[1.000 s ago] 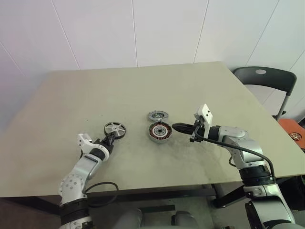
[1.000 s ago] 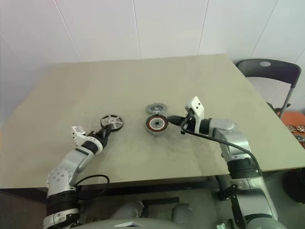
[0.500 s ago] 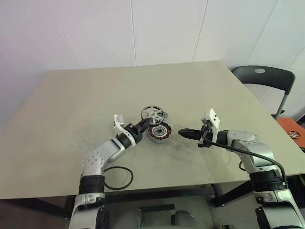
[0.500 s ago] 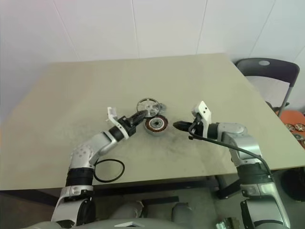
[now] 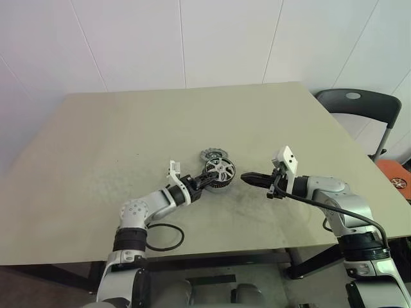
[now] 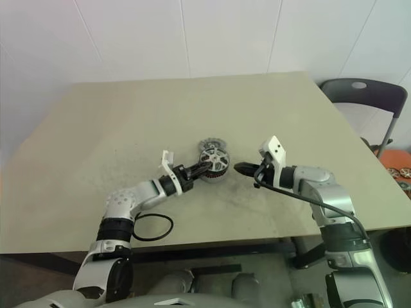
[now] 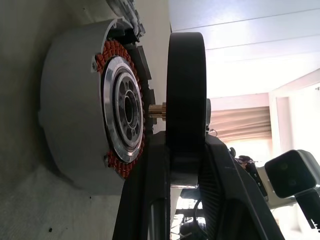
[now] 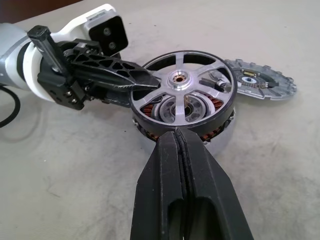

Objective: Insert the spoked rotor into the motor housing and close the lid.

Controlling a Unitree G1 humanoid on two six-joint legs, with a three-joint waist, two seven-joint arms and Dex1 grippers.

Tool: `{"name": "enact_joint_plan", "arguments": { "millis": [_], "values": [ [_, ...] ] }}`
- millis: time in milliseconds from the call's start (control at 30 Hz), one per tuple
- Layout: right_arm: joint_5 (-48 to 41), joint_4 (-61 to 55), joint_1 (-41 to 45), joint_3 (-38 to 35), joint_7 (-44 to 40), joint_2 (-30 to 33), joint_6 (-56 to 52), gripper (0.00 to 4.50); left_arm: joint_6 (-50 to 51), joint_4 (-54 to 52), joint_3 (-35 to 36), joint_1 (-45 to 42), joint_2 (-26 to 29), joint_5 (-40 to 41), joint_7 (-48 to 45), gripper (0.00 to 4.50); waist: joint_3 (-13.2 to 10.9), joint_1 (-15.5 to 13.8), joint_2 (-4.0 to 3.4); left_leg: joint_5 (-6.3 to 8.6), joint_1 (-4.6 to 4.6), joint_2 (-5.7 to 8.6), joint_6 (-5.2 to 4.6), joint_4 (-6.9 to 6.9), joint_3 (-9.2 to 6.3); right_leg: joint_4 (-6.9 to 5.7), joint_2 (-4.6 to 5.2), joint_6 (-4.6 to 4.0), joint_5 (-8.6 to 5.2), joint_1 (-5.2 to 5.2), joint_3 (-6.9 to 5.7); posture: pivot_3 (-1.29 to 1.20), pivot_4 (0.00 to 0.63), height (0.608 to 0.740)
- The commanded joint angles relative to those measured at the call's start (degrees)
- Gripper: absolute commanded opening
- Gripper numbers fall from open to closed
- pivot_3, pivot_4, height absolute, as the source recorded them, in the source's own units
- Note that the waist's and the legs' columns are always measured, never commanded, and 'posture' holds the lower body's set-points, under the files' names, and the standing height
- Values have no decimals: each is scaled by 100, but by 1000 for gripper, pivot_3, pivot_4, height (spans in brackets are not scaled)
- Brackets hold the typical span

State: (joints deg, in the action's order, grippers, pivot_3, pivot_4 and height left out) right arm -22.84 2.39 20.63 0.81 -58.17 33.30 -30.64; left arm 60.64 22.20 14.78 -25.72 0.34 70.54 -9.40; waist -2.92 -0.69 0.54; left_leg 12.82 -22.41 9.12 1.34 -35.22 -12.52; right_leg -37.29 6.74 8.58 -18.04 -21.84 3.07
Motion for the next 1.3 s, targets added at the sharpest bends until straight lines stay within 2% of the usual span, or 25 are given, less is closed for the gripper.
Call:
{"name": "enact_joint_plan", "arguments": {
  "millis": [33,333,1100,1167,1300],
  "values": [
    [-123,-193,2,-159,48,10,40,0,84,-144,201,130,-94,19,143,485,0,6,0,0,0,0,0,0,1,0,0,0,0,0,1,0,0,740],
    [-78,-42,94,-80,42,-39,91,0,-106,-540,588,259,-198,36,398,485,1,26,0,-1,1,-2,1,-1,2,-2,-1,-1,1,0,1,0,0,740],
    [12,56,129,-30,70,-71,153,0,-173,-588,689,388,-369,-43,751,485,4,39,1,-1,3,-2,1,-3,3,-4,-1,-2,2,8,2,0,0,740],
    [17,72,134,-23,71,-76,169,0,-183,-608,679,407,-356,-58,783,1223,4,49,0,-1,5,-2,1,-3,3,-4,-1,-2,2,10,1,0,0,740],
    [42,120,165,2,76,-98,206,0,-167,-638,642,420,-320,-110,838,2337,6,39,2,-1,13,-2,1,-4,3,-5,-2,-2,2,29,1,0,0,740]
  ]
}}
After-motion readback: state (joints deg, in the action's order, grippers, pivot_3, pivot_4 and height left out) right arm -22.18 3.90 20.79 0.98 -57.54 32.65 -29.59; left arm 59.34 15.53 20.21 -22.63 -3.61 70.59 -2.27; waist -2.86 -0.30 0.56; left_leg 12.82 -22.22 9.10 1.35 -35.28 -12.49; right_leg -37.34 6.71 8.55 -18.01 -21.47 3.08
